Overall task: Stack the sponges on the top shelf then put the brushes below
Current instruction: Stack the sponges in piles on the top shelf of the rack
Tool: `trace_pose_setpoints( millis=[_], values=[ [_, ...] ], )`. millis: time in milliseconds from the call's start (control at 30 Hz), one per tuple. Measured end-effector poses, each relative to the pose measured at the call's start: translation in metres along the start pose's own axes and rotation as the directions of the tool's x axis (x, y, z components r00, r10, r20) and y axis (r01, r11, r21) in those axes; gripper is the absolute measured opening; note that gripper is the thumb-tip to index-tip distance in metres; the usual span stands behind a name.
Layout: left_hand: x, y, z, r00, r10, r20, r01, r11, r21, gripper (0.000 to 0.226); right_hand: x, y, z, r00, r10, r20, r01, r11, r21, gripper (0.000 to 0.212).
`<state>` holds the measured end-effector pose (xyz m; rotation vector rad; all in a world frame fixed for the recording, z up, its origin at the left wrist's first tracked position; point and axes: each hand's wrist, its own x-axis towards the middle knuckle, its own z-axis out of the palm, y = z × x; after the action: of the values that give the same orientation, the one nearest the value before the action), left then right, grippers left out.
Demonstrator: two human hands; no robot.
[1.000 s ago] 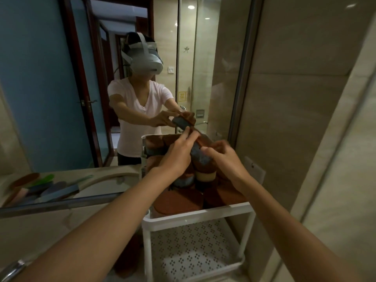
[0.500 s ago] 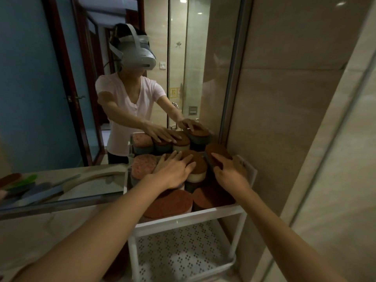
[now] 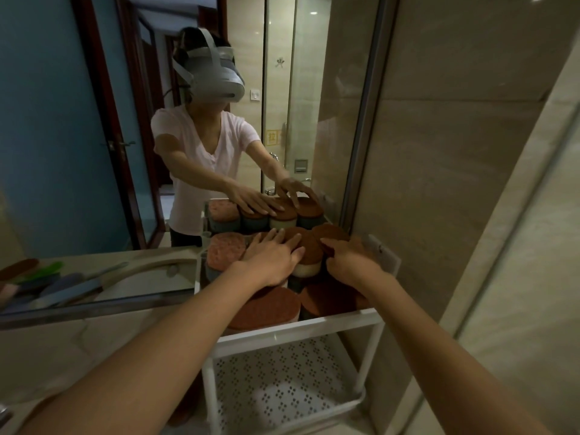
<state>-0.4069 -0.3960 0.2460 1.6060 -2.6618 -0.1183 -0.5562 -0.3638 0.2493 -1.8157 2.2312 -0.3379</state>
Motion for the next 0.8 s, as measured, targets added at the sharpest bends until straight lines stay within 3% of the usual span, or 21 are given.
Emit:
trace_pose_setpoints(
  millis=[133, 233, 300, 400, 567, 667, 733, 800],
  values=[
    [0.000, -0.001, -0.001, 1.000, 0.003, 0.020, -0.004, 0.999, 0.044, 0.052, -0.005, -0.005, -0.002, 1.000, 0.001, 0.027, 0.002, 0.993, -0.120, 0.058],
    [0.000, 0.002, -0.005, 1.000, -0.001, 0.008, 0.001, 1.000, 0.001, 0.052, -0.013, -0.003, -0.005, 0.999, -0.023, 0.024, 0.025, 0.994, -0.103, 0.062],
    [-0.003, 0.008, -0.012, 0.995, -0.013, -0.103, 0.004, 0.996, -0.094, 0.051, -0.023, -0.003, -0.005, 0.989, -0.115, -0.091, 0.111, 0.993, -0.051, 0.062],
    [-0.017, 0.020, -0.023, 0.956, 0.018, -0.294, -0.058, 0.990, -0.127, 0.043, -0.047, -0.009, -0.004, 0.916, -0.261, -0.305, 0.283, 0.958, 0.030, 0.049],
    [-0.070, 0.036, -0.023, 0.842, -0.035, -0.539, -0.151, 0.943, -0.298, 0.027, -0.099, -0.011, 0.011, 0.814, -0.232, -0.533, 0.349, 0.928, 0.129, 0.027],
    [-0.116, 0.048, -0.002, 0.785, -0.080, -0.614, -0.220, 0.891, -0.397, 0.024, -0.141, -0.006, 0.038, 0.769, -0.197, -0.609, 0.407, 0.885, 0.227, 0.020],
    [-0.146, 0.058, 0.026, 0.801, -0.083, -0.593, -0.233, 0.870, -0.436, 0.025, -0.169, 0.003, 0.066, 0.783, -0.156, -0.602, 0.383, 0.884, 0.269, 0.023],
    [-0.173, 0.070, 0.062, 0.869, -0.084, -0.487, -0.194, 0.849, -0.492, 0.025, -0.196, 0.019, 0.099, 0.826, -0.092, -0.555, 0.308, 0.900, 0.308, 0.029]
  ],
)
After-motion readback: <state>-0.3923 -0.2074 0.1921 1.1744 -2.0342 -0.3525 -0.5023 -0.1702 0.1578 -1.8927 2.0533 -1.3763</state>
